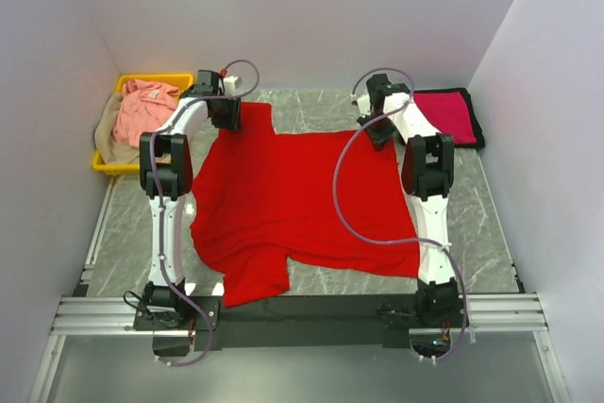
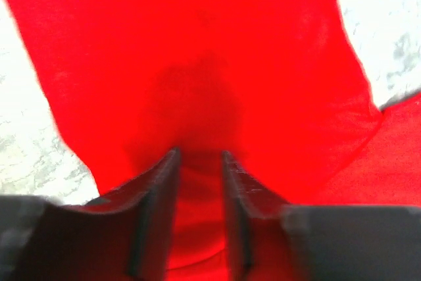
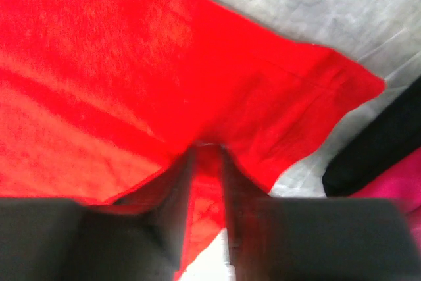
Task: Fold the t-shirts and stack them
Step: Flatten the tshirt out, then fold the tshirt
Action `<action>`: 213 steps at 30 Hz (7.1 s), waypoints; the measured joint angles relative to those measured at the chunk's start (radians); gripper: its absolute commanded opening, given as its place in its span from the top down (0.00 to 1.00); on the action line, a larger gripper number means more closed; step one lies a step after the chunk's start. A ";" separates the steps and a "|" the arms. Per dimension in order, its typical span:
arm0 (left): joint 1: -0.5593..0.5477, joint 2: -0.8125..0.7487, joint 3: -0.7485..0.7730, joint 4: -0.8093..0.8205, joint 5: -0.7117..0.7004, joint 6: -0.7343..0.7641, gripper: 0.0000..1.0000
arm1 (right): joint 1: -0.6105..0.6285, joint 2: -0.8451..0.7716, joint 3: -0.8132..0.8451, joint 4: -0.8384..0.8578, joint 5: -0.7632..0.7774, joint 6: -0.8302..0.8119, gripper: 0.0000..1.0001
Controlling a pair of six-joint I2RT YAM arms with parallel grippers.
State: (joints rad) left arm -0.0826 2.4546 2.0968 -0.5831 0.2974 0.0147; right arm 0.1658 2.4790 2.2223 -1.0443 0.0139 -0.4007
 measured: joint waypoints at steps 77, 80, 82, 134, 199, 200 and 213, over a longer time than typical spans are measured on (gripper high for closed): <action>0.076 -0.082 -0.099 -0.041 -0.031 0.018 0.42 | -0.101 0.070 0.079 0.269 -0.096 0.194 1.00; 0.072 -0.080 -0.107 -0.029 -0.041 0.023 0.44 | -0.101 0.069 0.076 0.274 -0.098 0.194 1.00; 0.066 -0.080 -0.112 -0.019 -0.045 0.027 0.46 | -0.101 0.068 0.075 0.274 -0.098 0.193 1.00; 0.125 -0.547 -0.561 0.177 0.245 0.280 1.00 | -0.166 -0.346 -0.301 0.356 -0.368 0.092 1.00; 0.158 -0.461 -0.672 -0.068 0.203 0.362 0.44 | -0.124 -0.231 -0.367 0.096 -0.262 0.008 0.64; 0.159 -0.461 -0.662 -0.067 0.203 0.354 0.46 | -0.124 -0.230 -0.367 0.093 -0.263 0.010 0.70; 0.158 -0.348 -0.406 0.051 0.130 0.246 0.41 | -0.124 -0.231 -0.337 0.065 -0.269 -0.002 0.97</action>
State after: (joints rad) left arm 0.0753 2.1071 1.6905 -0.5320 0.4271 0.2607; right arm 0.0422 2.2482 1.8851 -0.9794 -0.2554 -0.4023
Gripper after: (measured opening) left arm 0.579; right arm 0.087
